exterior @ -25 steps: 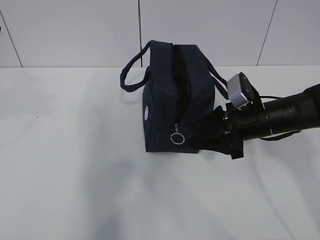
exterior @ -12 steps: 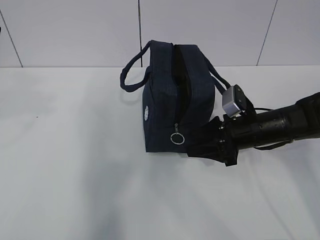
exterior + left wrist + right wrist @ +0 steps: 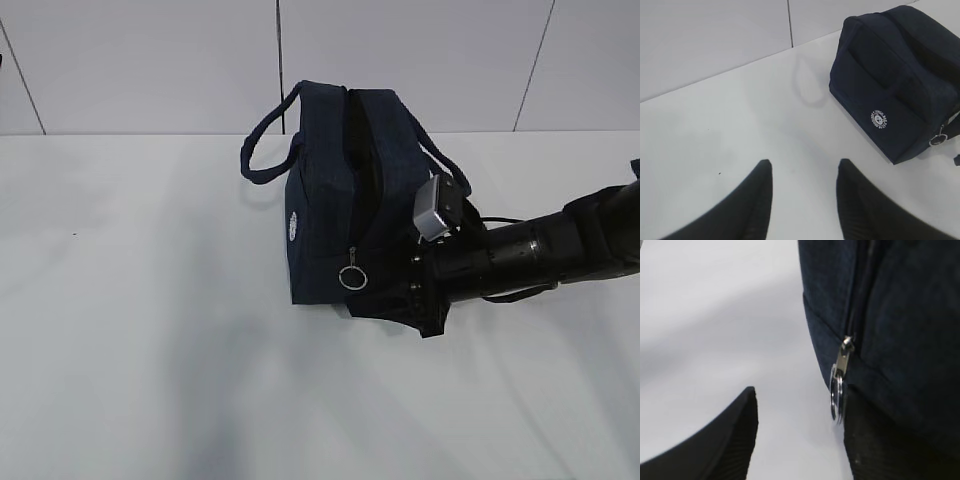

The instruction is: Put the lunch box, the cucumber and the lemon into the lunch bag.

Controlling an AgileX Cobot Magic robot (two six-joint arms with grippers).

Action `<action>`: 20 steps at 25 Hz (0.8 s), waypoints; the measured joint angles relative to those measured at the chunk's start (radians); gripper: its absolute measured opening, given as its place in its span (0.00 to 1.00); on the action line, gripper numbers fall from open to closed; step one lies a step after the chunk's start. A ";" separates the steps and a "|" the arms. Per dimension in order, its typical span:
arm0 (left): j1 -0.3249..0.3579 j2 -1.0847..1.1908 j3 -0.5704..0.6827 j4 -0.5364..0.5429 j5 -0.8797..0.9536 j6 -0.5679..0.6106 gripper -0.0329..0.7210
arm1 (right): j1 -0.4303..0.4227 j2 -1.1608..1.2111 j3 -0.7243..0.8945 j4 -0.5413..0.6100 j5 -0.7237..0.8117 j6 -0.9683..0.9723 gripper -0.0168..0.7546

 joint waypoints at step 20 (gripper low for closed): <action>0.000 0.000 0.000 0.002 0.000 0.000 0.45 | 0.016 0.056 -0.002 0.161 0.046 -0.038 0.45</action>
